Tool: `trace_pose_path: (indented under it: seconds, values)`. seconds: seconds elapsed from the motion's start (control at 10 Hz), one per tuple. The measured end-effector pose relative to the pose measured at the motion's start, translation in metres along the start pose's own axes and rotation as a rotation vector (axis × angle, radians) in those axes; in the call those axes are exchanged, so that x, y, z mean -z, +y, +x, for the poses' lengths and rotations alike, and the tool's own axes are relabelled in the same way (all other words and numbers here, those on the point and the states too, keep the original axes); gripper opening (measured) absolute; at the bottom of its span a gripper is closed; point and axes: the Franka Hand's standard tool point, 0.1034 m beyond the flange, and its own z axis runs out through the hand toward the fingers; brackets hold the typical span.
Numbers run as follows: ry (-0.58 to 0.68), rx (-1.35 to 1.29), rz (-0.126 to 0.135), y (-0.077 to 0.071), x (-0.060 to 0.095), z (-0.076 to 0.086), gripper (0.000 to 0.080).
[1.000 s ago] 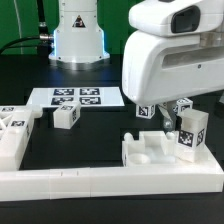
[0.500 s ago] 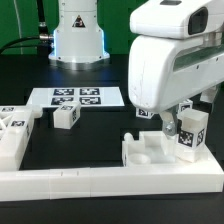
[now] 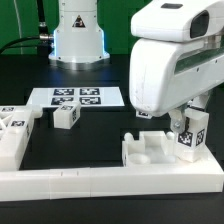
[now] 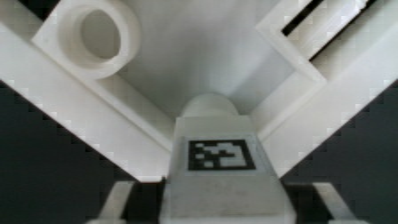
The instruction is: Assemble chair
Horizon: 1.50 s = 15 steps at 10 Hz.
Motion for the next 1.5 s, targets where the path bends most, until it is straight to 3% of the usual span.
trace_pose_path:
  seconds: [0.2,0.7,1.4,1.5]
  values:
    - [0.002,-0.033,0.004,-0.0003,-0.0002,-0.0002,0.0289]
    - [0.006,-0.725,0.061,-0.0008,-0.001,-0.0007,0.0291]
    - [-0.008,-1.234,0.063,-0.0002,-0.0016,0.0028,0.0291]
    - [-0.008,-1.213,0.063,-0.0003,-0.0017,0.0027,0.0367]
